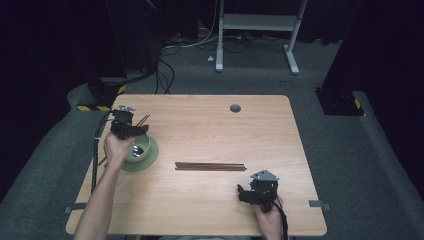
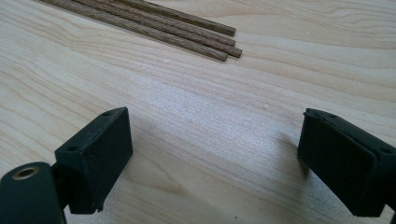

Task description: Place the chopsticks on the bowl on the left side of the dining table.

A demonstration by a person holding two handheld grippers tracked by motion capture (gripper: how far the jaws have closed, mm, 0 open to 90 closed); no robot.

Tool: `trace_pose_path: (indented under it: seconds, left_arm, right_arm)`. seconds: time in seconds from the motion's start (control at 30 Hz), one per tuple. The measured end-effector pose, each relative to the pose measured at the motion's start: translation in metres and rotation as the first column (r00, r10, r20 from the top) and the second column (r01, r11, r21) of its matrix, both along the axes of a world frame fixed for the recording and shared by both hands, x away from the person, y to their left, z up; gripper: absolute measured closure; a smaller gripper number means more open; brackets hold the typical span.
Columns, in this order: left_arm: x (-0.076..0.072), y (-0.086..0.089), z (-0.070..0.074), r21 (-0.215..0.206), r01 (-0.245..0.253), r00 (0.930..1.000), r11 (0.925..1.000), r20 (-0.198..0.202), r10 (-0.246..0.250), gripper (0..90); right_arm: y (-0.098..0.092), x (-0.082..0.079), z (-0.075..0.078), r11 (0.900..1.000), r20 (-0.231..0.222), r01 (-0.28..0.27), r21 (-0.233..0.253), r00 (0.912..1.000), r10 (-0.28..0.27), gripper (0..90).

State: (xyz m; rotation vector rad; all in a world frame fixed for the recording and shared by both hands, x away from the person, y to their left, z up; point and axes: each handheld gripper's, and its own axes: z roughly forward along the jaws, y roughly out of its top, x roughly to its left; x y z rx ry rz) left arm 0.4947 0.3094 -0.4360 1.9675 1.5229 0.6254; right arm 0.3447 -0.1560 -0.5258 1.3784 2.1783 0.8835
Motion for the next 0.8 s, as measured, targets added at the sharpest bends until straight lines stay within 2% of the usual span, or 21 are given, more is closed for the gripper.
trace_pose_path:
  seconds: [0.27,0.8]
  left_arm:
    - [0.005,0.003,-0.007,-0.017,-0.007,0.9994,0.9998,-0.035,0.006,27.9]
    - [0.006,-0.002,-0.012,-0.044,0.049,0.9969,0.9978,-0.059,-0.051,30.7]
  right_arm:
    - [0.0,0.0,0.0,1.0,0.0,0.0,0.0,1.0,0.0,9.7]
    - [0.0,0.0,0.0,1.0,0.0,0.0,0.0,1.0,0.0,9.7]
